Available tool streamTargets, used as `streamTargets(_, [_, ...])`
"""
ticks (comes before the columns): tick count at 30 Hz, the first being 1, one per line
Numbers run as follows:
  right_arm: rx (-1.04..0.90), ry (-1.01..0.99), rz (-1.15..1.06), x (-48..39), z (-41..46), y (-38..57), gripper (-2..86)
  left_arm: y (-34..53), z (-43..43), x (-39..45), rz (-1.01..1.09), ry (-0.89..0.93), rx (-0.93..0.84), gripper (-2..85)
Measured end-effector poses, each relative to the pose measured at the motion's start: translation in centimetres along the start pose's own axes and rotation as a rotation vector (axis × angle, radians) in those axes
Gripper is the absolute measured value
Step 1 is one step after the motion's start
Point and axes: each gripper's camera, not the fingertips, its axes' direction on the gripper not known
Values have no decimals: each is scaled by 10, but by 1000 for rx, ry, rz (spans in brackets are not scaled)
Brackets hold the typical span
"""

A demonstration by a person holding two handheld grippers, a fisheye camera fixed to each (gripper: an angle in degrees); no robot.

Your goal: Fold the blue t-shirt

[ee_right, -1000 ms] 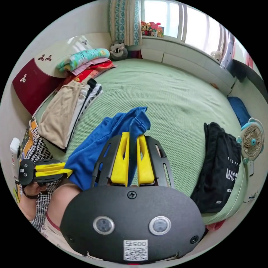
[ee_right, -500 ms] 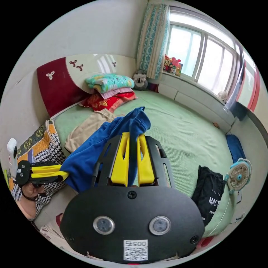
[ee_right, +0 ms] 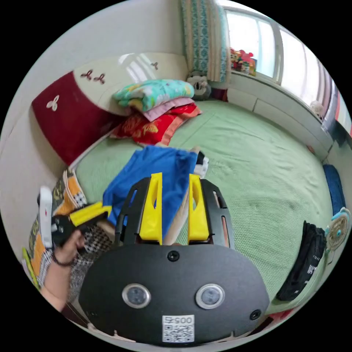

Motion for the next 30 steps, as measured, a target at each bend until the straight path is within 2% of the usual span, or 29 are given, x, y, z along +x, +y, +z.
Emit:
streamTargets(3, [-35,39,-102,-16,17,56,71,5,-3,-1,0,74,37,51])
streamTargets(7, [-29,-20,-140,-34,38,97,25,4,0,7,26,69,22,53])
streamTargets(8, [-51,-5,-142,-36,46,99,15,6,0,9,24,72,21,54])
streamTargets(10, [-227,70,-140,-41,88,108,-3,11,1,12,13,74,8,55])
streamTargets(11, [-211,72,-140,-40,90,110,-4,16,2,14,6,75,0,56])
streamTargets(15, [-259,-5,-99,-21,71,116,-6,37,-4,38,77,-41,-10,54])
streamTargets(19, [-112,-48,-22,30,12,145,10,53,-12,69,74,-95,-3,11])
streamTargets(24, [-20,29,83,113,-52,200,56,60,-14,167,233,-12,44,0])
streamTargets(30, [-104,207,294,216,-97,292,75,46,24,327,484,125,44,11])
